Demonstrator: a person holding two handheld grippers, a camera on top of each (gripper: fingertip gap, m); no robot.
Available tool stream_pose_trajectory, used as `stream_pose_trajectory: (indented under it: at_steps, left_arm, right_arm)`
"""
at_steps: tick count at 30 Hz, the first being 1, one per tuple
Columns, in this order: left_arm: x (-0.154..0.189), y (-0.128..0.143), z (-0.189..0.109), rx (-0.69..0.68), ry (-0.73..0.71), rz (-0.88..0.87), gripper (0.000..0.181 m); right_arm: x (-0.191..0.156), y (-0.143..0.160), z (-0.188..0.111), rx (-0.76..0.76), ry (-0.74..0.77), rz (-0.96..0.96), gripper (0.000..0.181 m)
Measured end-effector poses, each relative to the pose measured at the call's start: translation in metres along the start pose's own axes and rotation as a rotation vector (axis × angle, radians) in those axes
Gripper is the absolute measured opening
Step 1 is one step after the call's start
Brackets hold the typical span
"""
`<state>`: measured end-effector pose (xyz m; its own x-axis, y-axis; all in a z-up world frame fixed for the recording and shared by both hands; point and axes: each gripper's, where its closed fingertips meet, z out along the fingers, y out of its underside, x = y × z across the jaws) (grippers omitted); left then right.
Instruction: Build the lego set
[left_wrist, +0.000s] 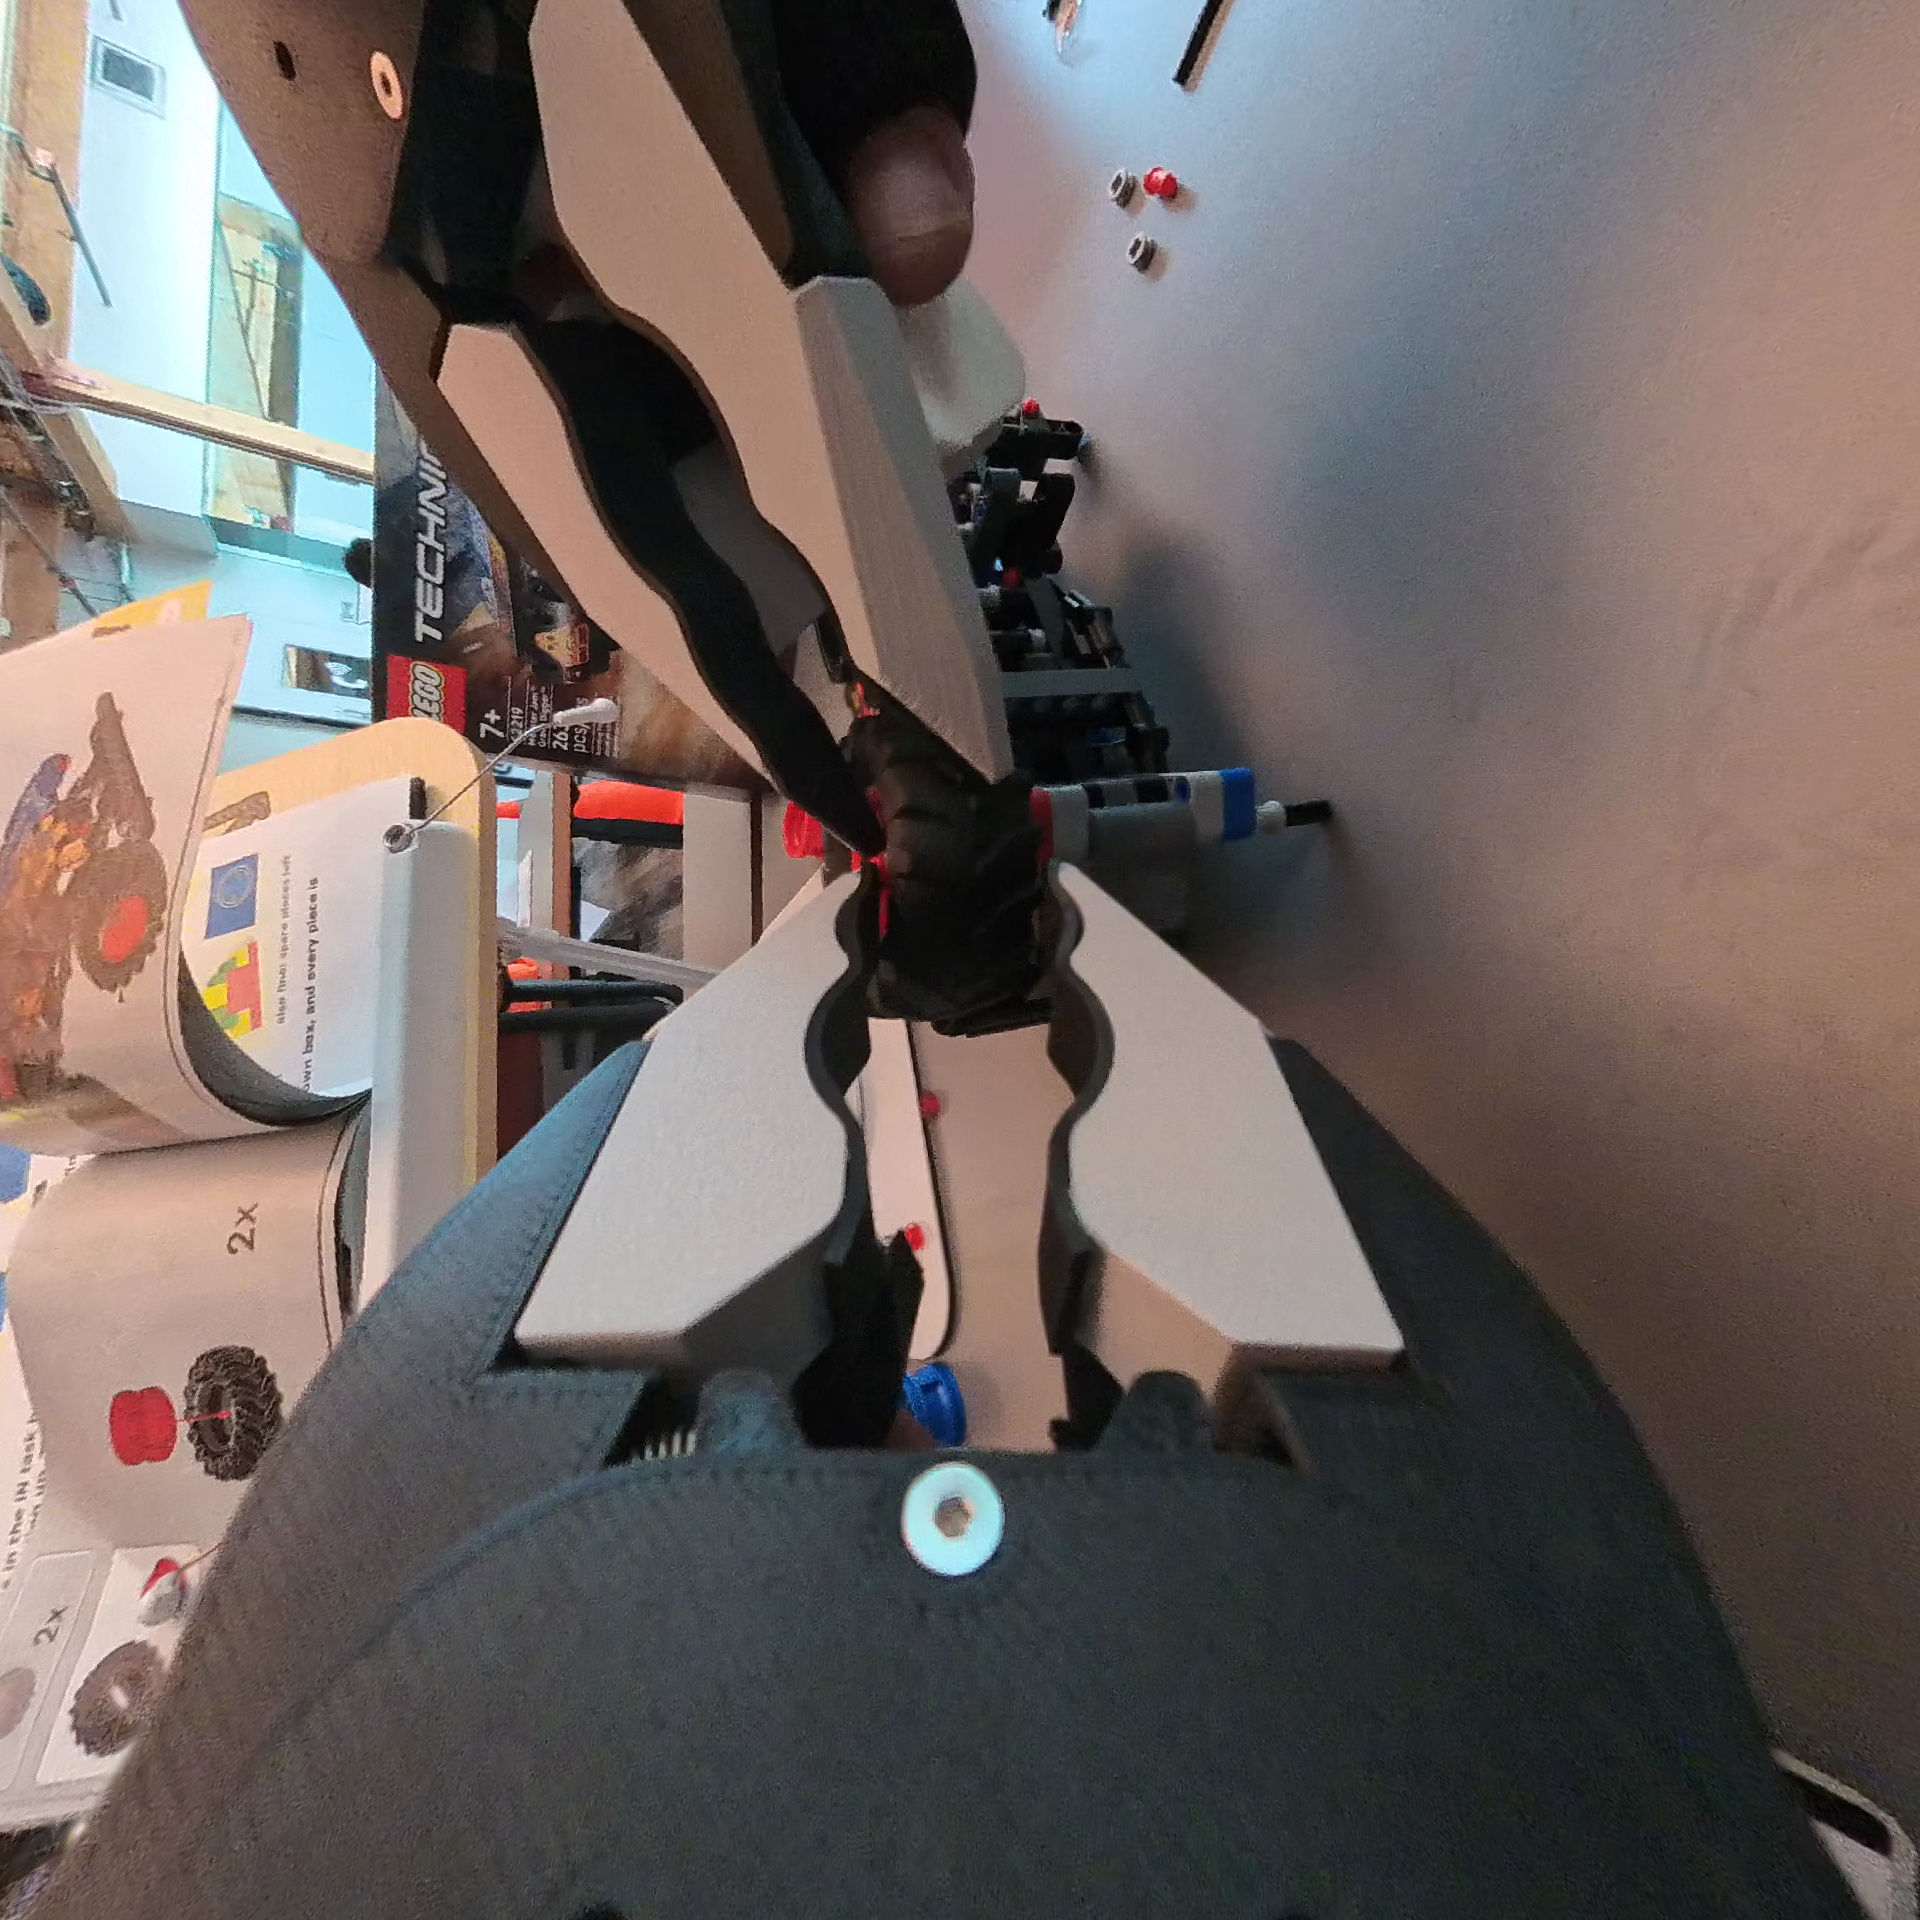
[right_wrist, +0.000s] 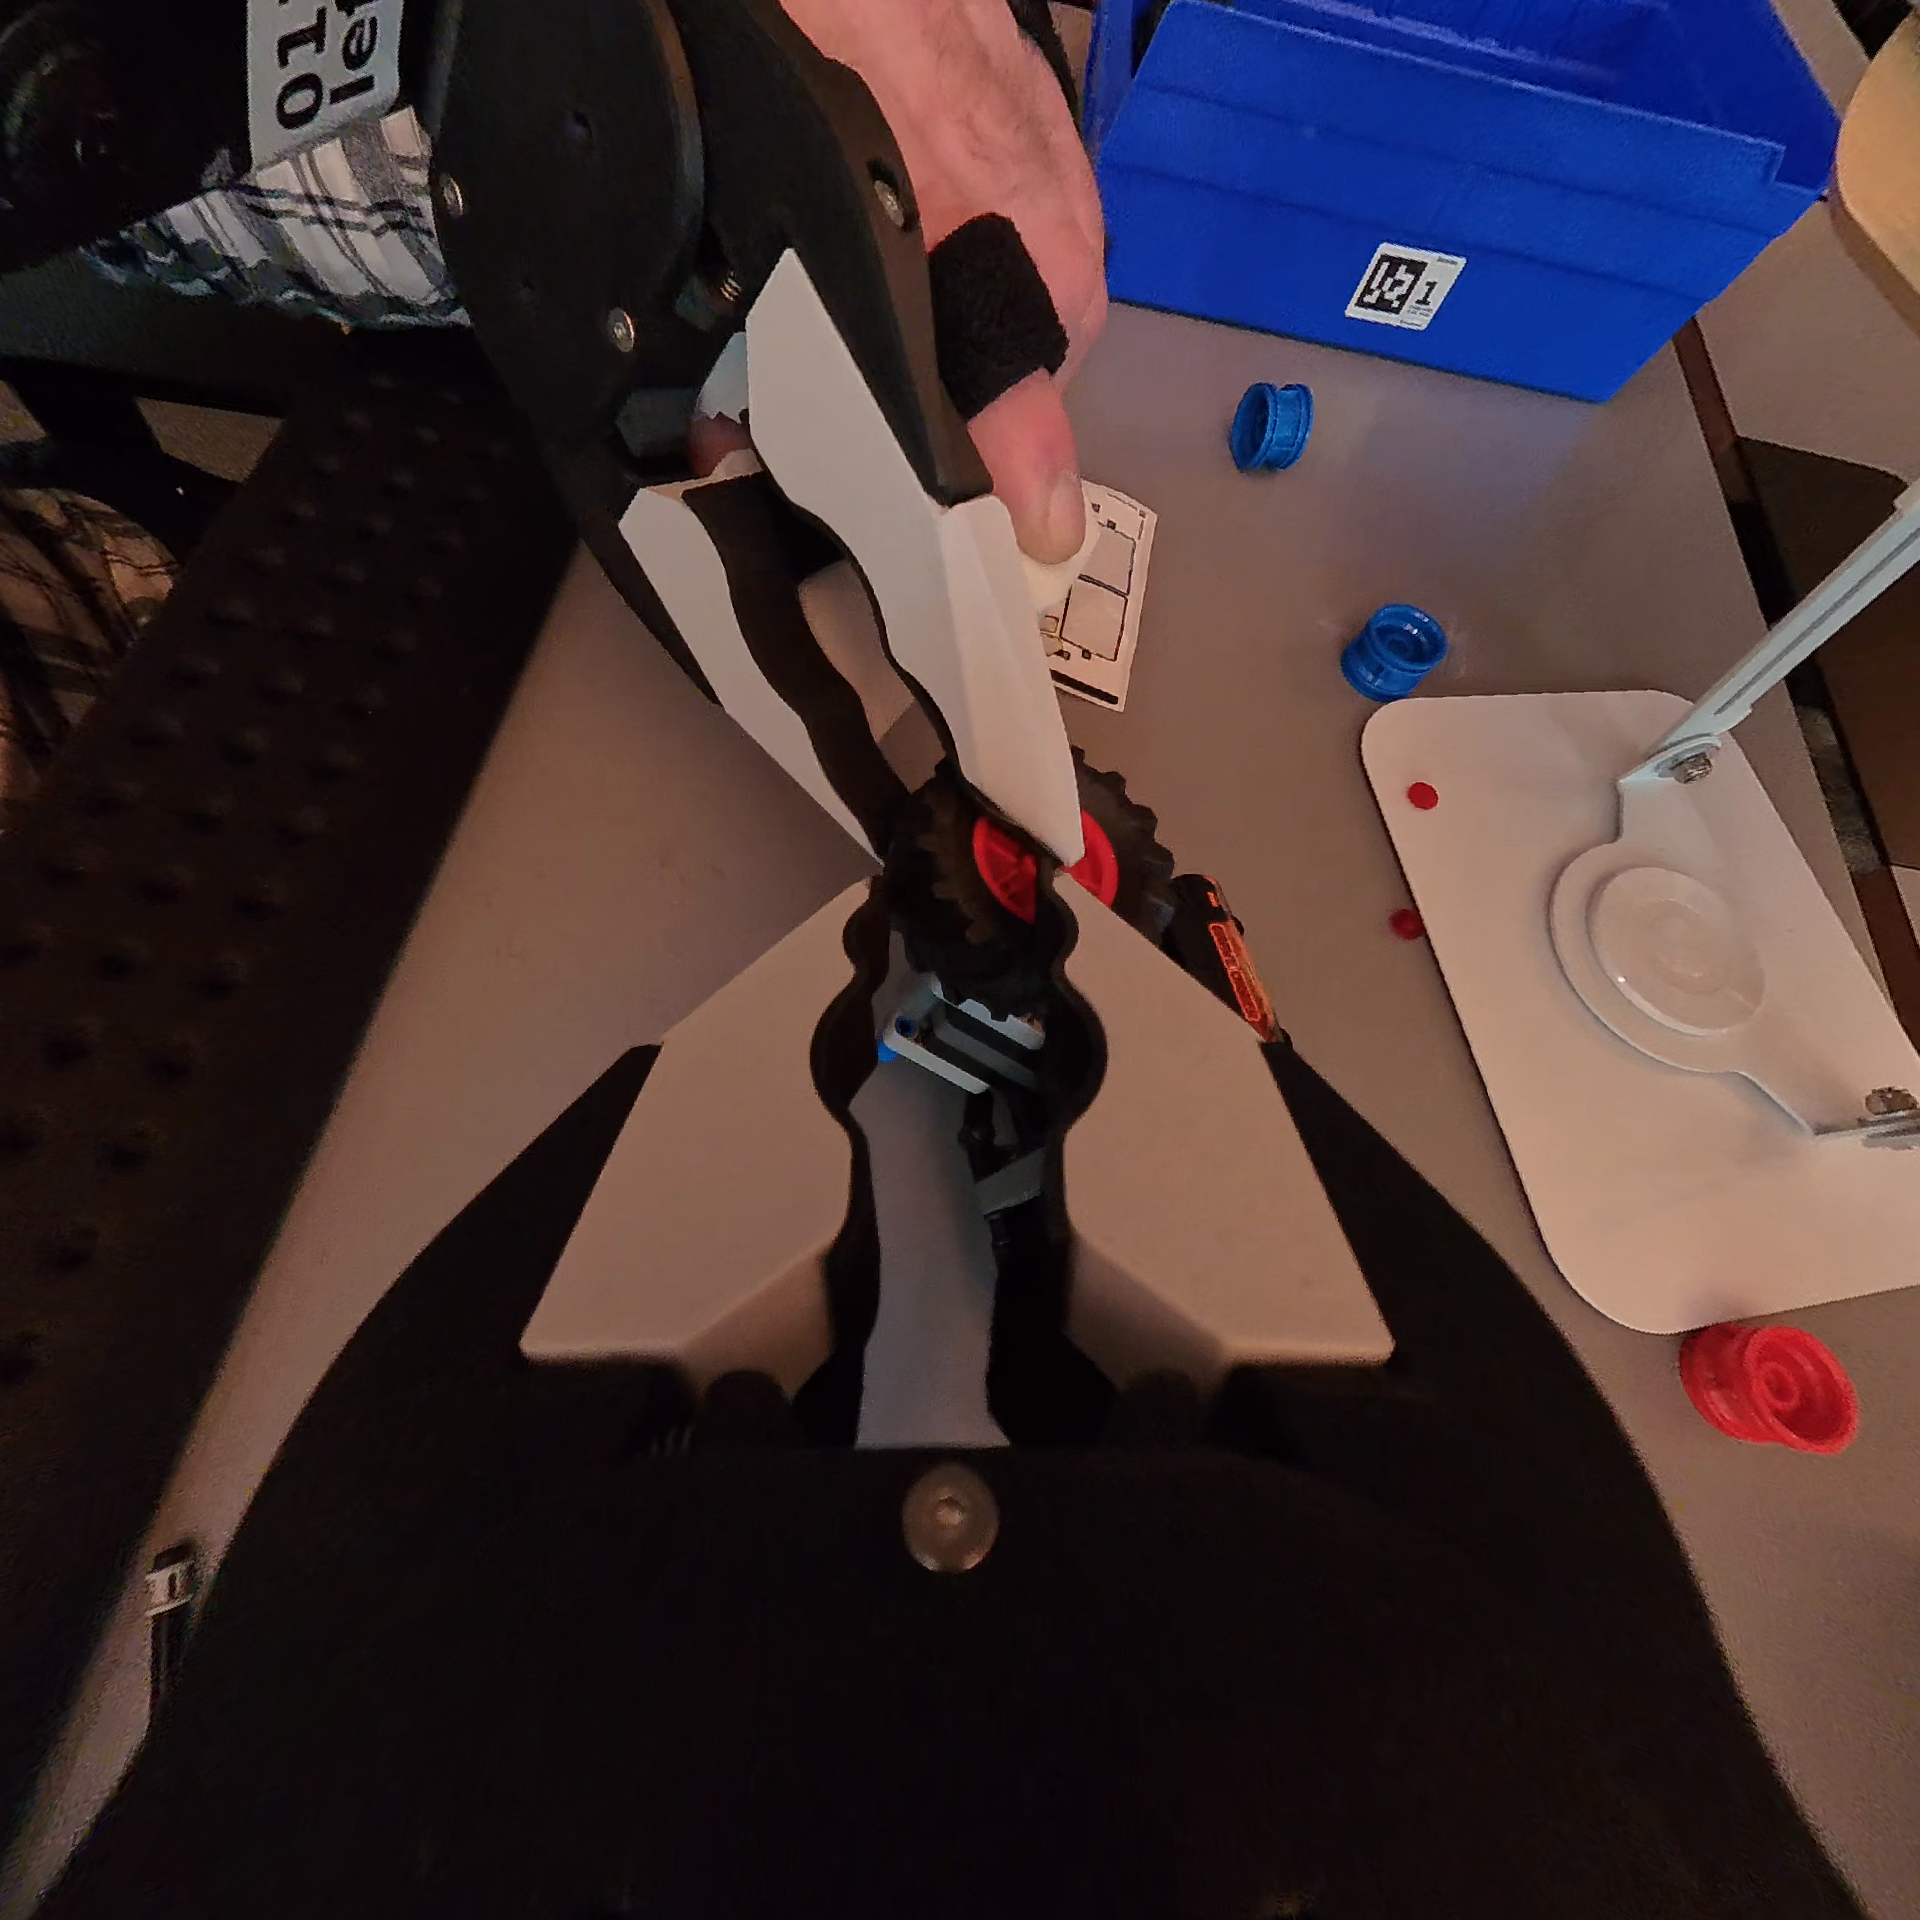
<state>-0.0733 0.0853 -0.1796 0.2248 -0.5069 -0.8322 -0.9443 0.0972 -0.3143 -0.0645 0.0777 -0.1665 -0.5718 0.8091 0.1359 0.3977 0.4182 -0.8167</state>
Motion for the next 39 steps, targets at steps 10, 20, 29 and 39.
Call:
stream_pose_trajectory:
  at_steps: [10, 20, 29, 39]
  left_arm:
    - [0.001, -0.001, 0.0, 0.133, 0.091, -0.327, 0.027]
    - [0.002, 0.0, 0.001, 0.088, 0.003, -0.161, 0.027]
    - [0.002, 0.002, 0.001, -0.038, -0.114, 0.104, 0.027]
    - [0.002, 0.002, 0.001, -0.294, -0.057, 0.137, 0.027]
  right_arm:
    - [0.021, 0.018, -0.011, 0.006, 0.021, 0.145, 0.051]
    - [0.018, 0.037, 0.008, -0.123, 0.041, 0.083, 0.034]
    - [0.017, 0.038, 0.007, -0.135, 0.046, 0.065, 0.032]
    - [0.016, 0.037, 0.007, -0.146, 0.054, 0.052, 0.03]
